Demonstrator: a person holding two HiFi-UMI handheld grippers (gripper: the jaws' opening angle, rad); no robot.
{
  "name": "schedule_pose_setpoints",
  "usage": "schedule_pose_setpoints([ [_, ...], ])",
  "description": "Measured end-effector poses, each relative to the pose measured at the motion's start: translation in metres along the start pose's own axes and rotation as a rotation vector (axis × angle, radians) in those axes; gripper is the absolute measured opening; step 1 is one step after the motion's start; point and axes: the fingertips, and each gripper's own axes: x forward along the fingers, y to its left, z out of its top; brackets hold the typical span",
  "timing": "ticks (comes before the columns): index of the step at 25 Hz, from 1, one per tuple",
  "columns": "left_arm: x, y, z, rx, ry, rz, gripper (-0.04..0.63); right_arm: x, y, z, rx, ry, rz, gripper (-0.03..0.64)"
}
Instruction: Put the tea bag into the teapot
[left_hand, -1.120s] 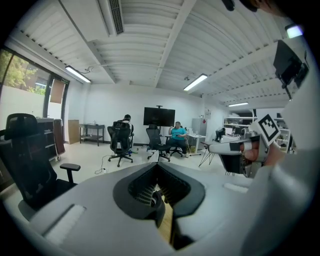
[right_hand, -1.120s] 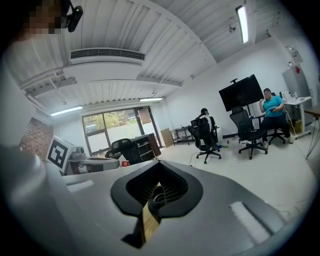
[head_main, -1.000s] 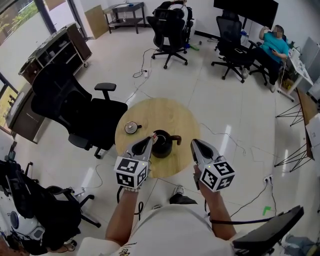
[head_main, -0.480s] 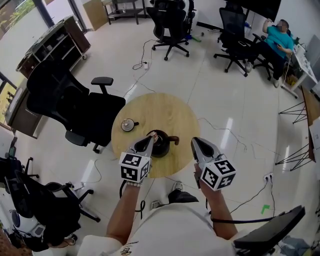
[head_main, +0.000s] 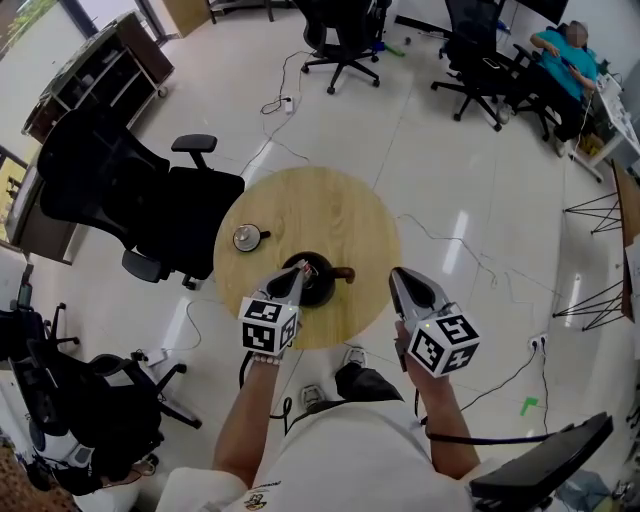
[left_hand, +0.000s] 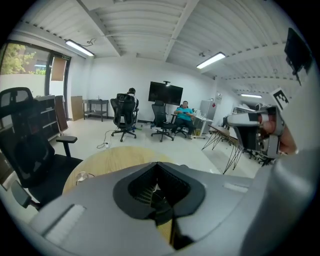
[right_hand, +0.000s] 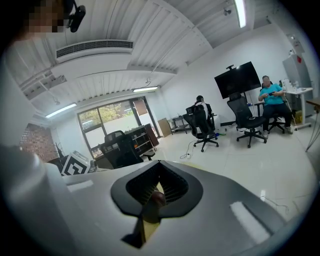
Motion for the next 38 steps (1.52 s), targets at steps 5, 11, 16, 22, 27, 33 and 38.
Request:
schedule_pose_setpoints([
  [5, 0.014, 0.004, -0.015, 0.003, 0.041, 0.009, 0.014, 0.004, -0.01, -0.01, 0.014, 0.022, -0.001, -0.011],
  [11, 0.017, 0.005, -0.018, -0.002, 0.037, 0.011, 0.1, 0.007, -0.017, -0.017, 0.027, 0.04, -0.006, -0.011],
  [16, -0.006, 0.009, 0.001, -0.034, -0.061, 0.028, 0.097, 0.012, -0.01, -0.012, 0.013, 0.036, 0.007, -0.011],
  [22, -0.057, 0.01, 0.018, -0.094, -0.204, 0.018, 0.012, 0.024, 0.024, -0.007, -0.028, 0.038, 0.067, -0.011],
  [27, -0.092, 0.019, 0.015, -0.117, -0.251, 0.018, 0.012, 0.033, 0.063, -0.009, -0.064, 0.031, 0.1, -0.011],
  [33, -0.129, -0.003, -0.003, -0.165, -0.257, -0.002, 0.012, 0.011, 0.092, -0.012, -0.075, 0.031, 0.109, -0.011],
  [38, -0.166, 0.0, -0.02, -0.164, -0.269, -0.004, 0.012, -0.004, 0.123, -0.021, -0.074, 0.015, 0.102, -0.011],
])
